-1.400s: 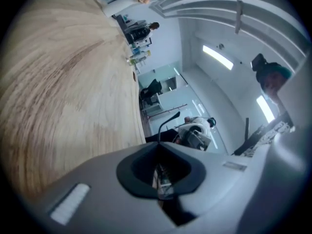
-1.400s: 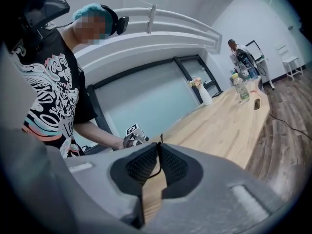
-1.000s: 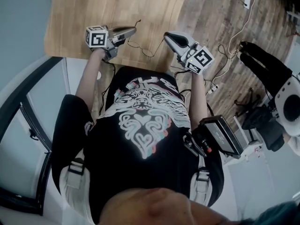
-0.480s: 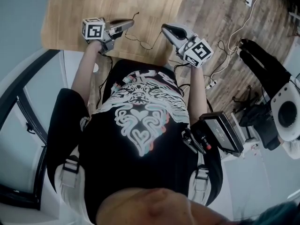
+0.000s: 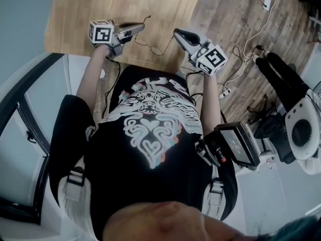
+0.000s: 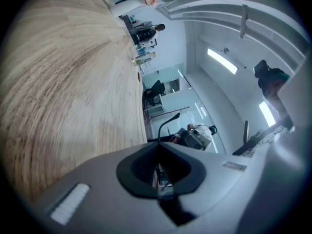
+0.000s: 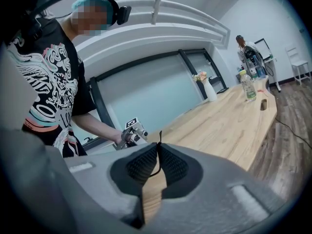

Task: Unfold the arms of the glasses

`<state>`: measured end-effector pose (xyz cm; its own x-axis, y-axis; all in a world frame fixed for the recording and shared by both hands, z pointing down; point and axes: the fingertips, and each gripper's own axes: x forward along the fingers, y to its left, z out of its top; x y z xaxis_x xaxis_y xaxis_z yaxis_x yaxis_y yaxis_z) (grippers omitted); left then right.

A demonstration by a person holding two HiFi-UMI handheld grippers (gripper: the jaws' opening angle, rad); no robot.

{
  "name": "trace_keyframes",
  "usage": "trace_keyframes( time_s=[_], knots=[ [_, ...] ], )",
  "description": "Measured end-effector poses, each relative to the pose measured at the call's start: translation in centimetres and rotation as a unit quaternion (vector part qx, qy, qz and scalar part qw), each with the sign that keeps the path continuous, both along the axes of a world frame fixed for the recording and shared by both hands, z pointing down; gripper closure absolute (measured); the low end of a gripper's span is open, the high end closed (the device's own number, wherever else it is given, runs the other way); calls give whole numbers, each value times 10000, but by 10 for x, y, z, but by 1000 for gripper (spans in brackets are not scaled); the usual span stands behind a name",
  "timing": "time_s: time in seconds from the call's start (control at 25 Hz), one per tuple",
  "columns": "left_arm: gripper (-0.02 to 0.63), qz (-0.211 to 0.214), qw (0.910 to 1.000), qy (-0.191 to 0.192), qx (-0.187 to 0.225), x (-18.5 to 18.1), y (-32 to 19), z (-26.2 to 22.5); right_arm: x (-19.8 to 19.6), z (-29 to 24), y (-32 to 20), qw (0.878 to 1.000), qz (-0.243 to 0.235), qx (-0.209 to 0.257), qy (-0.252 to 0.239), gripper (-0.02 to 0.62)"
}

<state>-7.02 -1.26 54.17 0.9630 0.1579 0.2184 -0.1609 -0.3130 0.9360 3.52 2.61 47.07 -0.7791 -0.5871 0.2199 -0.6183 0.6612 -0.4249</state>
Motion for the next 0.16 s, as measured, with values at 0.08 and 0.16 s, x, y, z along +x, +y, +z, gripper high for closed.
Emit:
trace_keyframes(
  time_s=[0.08, 0.16],
  knots=[
    [615, 1, 10000, 18, 15, 0, 0, -1, -2, 2, 1, 10000, -6, -1, 4, 574],
    [615, 23, 10000, 46, 40, 1, 0, -2, -4, 3, 2, 10000, -19, -2, 3, 574]
  ],
)
